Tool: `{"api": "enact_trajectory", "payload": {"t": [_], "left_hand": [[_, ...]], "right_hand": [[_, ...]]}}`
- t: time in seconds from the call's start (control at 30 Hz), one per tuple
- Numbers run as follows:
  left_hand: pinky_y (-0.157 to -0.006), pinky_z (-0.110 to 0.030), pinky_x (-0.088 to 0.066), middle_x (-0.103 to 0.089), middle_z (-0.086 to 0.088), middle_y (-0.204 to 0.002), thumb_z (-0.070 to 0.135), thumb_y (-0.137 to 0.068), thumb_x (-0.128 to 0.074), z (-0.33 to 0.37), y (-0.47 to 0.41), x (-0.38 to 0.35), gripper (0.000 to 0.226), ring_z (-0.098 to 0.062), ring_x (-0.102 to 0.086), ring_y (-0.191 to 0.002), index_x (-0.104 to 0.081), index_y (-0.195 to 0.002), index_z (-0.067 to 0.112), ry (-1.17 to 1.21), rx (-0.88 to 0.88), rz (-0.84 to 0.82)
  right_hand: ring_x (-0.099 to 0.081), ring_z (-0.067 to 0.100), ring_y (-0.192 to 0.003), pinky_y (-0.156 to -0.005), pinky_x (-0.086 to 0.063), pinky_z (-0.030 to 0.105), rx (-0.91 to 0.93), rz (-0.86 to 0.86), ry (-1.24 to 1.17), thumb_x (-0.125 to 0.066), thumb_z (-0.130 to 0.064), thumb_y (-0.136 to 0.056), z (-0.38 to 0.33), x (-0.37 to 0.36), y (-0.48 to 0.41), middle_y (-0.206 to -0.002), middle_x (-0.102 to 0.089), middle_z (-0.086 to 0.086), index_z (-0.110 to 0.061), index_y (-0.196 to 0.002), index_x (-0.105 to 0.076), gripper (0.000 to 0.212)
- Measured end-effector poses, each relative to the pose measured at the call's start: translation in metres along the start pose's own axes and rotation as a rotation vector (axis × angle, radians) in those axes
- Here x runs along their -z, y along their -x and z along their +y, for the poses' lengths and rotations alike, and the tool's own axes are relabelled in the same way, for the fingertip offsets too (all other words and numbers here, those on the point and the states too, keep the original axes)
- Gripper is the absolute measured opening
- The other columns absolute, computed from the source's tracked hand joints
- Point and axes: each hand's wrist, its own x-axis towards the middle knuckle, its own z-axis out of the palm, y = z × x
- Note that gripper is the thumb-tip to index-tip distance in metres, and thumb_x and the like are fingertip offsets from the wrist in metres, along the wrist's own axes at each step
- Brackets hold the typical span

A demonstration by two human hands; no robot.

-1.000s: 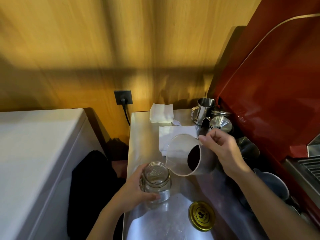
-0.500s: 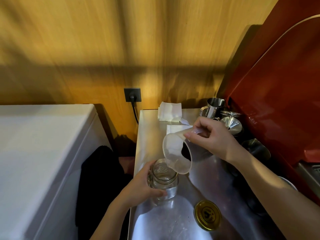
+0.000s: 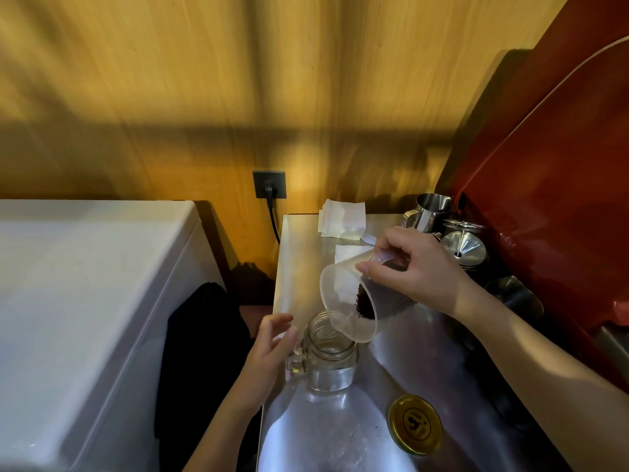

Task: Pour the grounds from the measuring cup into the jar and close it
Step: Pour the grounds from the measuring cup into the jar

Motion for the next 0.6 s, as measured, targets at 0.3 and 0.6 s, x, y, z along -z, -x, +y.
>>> {"api": "enact_trajectory", "payload": {"t": [0.3,0.6], "left_hand": [[-0.071,-0.014,-0.051,-0.070,0.002,-0.088,0.013,-0.092,-0.049,-0.019,0.010,-0.013,0.016,-0.008,-0.063,-0.081,-0.064,-0.088,0.009,0.057,-0.013,0.036],[-0.070,-0.013,-0.051,-0.072,0.009,-0.084,0.009,-0.092,-0.049,-0.022,0.009,-0.014,0.016,-0.003,-0.064,-0.079,-0.064,-0.088,0.008,0.093,-0.024,0.048]], "right_hand": [[-0.038,-0.001,-0.061,-0.057,-0.029,0.010,0.044,-0.049,0.092,-0.073,-0.024,-0.077,-0.002,-0.004,-0.005,-0.059,-0.042,-0.008,-0.010,-0.064,-0.050,0.030],[-0.035,0.003,-0.060,-0.064,-0.027,0.011,0.141,-0.122,0.225,-0.070,-0.032,-0.078,-0.009,-0.007,-0.011,-0.060,-0.044,-0.003,-0.018,-0.066,-0.043,0.033]]}}
